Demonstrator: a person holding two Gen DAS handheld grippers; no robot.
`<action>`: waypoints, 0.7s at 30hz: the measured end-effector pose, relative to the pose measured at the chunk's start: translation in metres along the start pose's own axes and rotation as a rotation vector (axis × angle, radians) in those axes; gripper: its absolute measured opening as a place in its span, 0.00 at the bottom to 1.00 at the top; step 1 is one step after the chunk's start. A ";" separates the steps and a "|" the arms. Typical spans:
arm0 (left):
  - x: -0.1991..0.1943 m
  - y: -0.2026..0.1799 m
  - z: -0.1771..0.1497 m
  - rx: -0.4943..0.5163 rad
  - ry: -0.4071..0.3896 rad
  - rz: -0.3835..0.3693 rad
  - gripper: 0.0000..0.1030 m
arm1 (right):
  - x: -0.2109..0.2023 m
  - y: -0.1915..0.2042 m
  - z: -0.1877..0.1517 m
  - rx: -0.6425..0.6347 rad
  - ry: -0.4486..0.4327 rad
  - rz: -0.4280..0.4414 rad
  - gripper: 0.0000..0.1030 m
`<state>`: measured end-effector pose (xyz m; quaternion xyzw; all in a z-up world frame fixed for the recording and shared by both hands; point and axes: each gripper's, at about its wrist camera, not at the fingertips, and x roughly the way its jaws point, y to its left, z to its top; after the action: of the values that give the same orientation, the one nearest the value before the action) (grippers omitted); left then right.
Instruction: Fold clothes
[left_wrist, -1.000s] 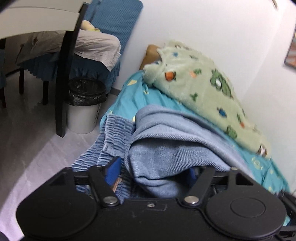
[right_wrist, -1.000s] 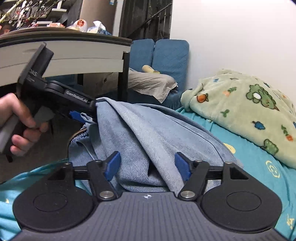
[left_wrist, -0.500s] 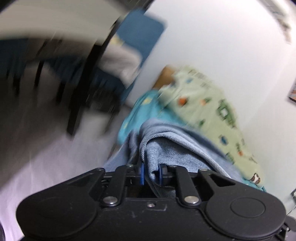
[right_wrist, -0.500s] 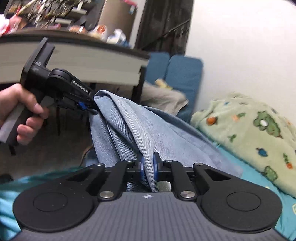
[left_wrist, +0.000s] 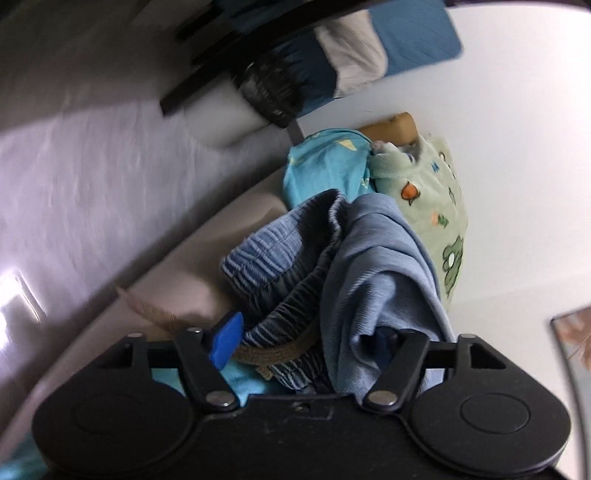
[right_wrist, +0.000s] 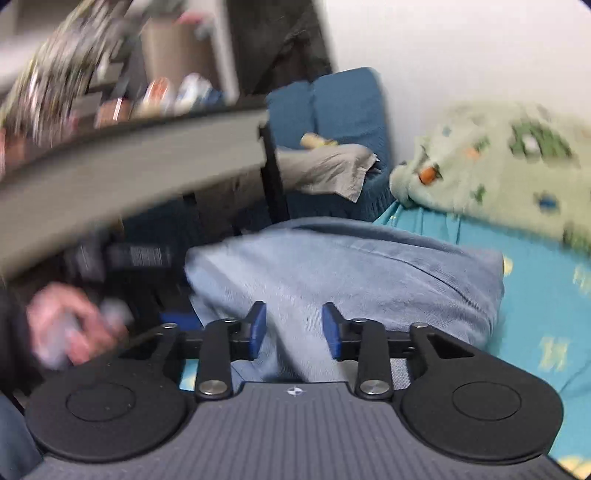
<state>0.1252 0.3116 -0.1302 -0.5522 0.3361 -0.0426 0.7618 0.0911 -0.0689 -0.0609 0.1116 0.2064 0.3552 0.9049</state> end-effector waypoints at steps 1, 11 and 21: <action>0.002 0.002 0.001 -0.012 0.007 -0.008 0.71 | -0.006 -0.011 0.004 0.080 -0.030 -0.001 0.47; 0.019 0.019 0.006 -0.101 0.053 -0.091 0.75 | 0.025 -0.105 -0.001 0.484 -0.015 -0.183 0.75; 0.008 -0.009 0.004 0.063 -0.029 -0.045 0.34 | 0.068 -0.133 -0.012 0.653 0.144 -0.136 0.84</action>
<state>0.1362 0.3079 -0.1259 -0.5358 0.3109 -0.0620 0.7826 0.2095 -0.1175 -0.1379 0.3562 0.3795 0.2162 0.8261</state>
